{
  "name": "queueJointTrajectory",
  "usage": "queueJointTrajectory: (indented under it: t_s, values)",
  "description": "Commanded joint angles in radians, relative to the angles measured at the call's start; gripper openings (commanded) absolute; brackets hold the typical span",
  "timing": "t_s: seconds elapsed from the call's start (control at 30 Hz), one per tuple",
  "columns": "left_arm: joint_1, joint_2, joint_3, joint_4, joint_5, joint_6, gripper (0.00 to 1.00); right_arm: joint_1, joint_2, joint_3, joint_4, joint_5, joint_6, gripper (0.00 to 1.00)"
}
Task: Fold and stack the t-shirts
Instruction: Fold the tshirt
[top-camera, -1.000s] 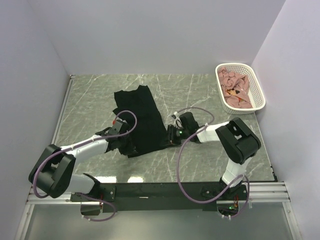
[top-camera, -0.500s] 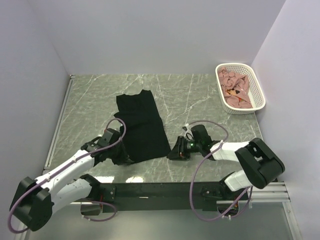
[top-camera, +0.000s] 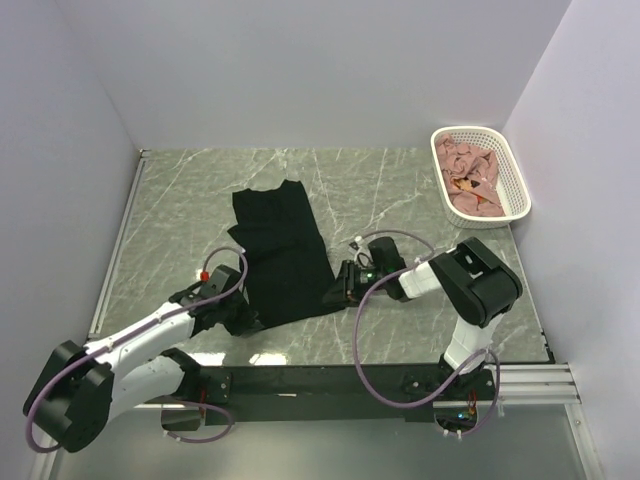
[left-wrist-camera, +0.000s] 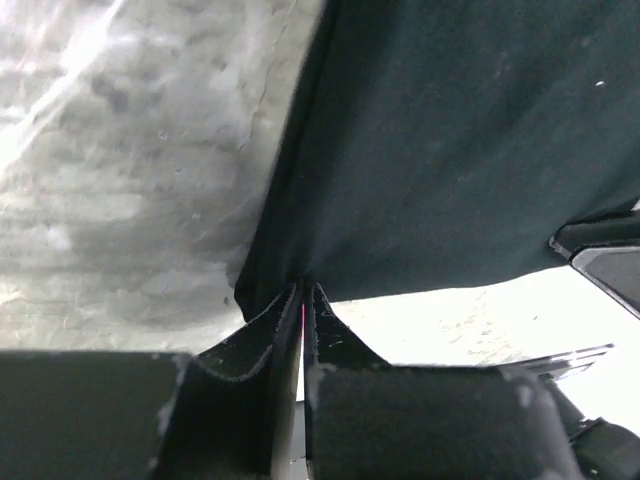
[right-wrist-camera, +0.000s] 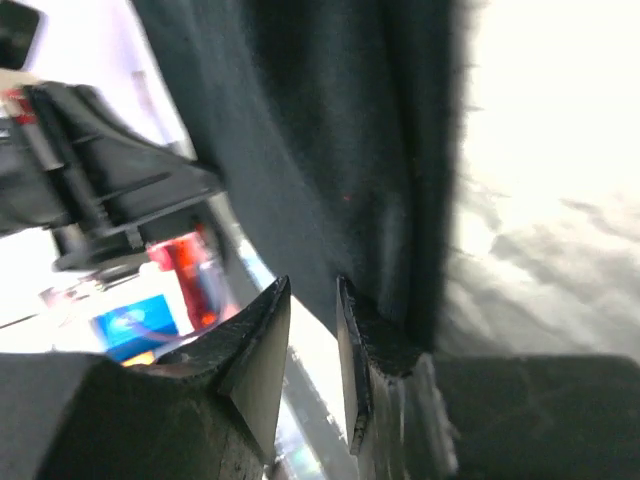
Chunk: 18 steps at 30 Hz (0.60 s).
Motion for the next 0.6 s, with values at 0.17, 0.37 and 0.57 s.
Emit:
queueJointTrajectory:
  t_s: [0.17, 0.37, 0.57]
  values:
    - [0.010, -0.217, -0.008, -0.132, -0.104, -0.101, 0.13, -0.117, 0.012, -0.070, 0.065, -0.056, -0.042, 0.34]
    - [0.165, -0.145, 0.055, 0.022, -0.033, 0.064, 0.17, -0.117, -0.061, 0.103, -0.073, -0.067, -0.104, 0.34]
    - [0.243, 0.164, 0.237, 0.180, 0.016, 0.210, 0.14, -0.115, 0.110, 0.327, -0.087, -0.127, -0.110, 0.34]
